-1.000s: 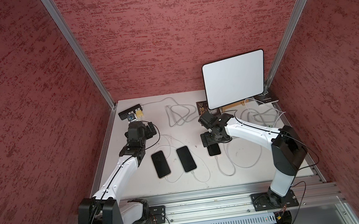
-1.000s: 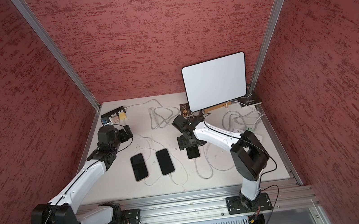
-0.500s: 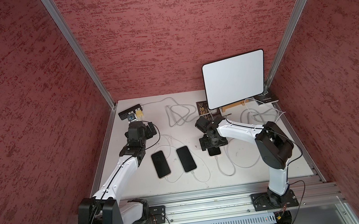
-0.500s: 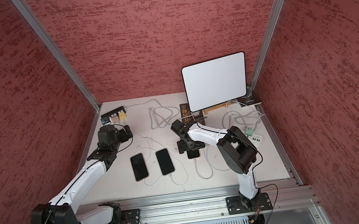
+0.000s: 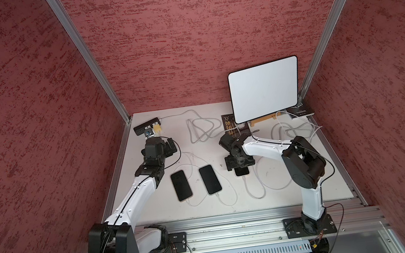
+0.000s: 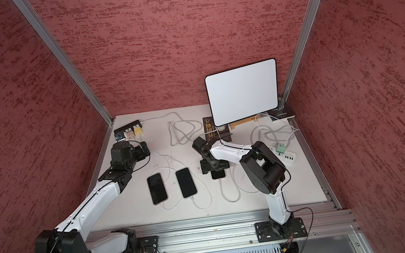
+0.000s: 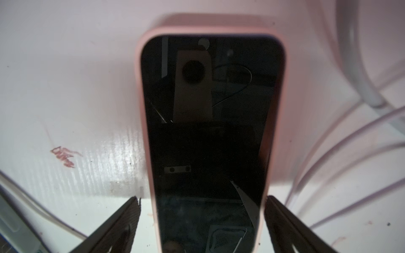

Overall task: Unplug the charging cable from the phone
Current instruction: Pick up the phone at the center of the board.

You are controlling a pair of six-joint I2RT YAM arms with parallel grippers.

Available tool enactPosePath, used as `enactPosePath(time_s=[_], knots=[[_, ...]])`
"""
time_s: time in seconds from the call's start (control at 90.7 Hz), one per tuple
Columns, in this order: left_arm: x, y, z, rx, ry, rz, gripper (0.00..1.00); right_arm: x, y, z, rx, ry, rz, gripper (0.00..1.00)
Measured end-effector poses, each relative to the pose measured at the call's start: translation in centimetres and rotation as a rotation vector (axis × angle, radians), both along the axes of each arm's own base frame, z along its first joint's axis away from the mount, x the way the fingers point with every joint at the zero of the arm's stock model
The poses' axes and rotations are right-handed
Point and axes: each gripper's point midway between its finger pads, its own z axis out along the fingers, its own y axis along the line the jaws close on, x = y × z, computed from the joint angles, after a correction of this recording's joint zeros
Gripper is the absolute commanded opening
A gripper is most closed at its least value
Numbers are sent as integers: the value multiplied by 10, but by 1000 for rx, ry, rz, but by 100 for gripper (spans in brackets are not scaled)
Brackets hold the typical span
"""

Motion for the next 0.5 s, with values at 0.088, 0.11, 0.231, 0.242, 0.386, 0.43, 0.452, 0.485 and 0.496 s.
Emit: enactPosePath(time_s=[0.088, 0.11, 0.231, 0.242, 0.386, 0.43, 0.452, 0.485, 0.496], knots=[[0, 0, 1, -1, -1, 0, 100, 1, 0, -1, 1, -3, -2, 86], [0, 0, 1, -2, -1, 0, 100, 1, 0, -1, 2, -3, -3, 85], [1, 0, 4, -7, -5, 3, 100, 1, 0, -1, 0, -6, -4, 84], [1, 0, 4, -8, -5, 3, 100, 1, 0, -1, -1, -6, -4, 84], [1, 0, 4, -13, -5, 6, 100, 1, -1, -3, -6, -9, -6, 88], [1, 0, 4, -14, -6, 6, 100, 2, -1, -4, -8, -9, -7, 88], [1, -1, 4, -14, -5, 6, 100, 2, -2, -5, -9, -10, -7, 88], [1, -1, 4, -15, -5, 7, 100, 1, -2, -6, -12, -8, -8, 88], [1, -1, 4, -15, -4, 7, 100, 1, -2, -6, -12, -8, -8, 87]])
